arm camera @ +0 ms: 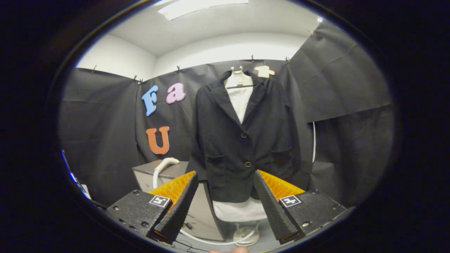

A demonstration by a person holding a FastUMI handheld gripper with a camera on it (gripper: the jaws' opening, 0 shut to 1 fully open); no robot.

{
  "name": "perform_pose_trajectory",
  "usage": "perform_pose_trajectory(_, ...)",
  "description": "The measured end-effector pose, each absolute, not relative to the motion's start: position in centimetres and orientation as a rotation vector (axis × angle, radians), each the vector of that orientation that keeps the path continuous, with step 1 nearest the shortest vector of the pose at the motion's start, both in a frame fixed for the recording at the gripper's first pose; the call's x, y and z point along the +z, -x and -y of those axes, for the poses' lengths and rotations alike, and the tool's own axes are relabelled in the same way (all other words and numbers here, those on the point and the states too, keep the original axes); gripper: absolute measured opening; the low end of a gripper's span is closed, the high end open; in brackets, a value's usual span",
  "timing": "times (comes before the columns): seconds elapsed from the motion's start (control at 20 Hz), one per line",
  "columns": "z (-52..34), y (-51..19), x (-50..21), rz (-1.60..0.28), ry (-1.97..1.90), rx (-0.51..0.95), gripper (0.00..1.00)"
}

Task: Iron the clothes twice with a garment steamer, once on the left side and once on the right side.

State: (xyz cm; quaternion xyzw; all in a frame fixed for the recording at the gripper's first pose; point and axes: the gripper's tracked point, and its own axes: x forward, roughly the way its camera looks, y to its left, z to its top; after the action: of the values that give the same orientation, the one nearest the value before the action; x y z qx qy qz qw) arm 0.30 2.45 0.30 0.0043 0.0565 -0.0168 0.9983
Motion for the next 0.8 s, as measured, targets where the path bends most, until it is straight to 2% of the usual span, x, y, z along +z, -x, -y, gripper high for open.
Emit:
perform_pose_trajectory(0.25, -10.5, -4.7, 0.2, -0.138, -0.006, 0.019, 0.98)
perform_pose_trajectory(0.8, -27.0, -16.3, -3.2, -0.357, 0.03, 0.186, 0.98)
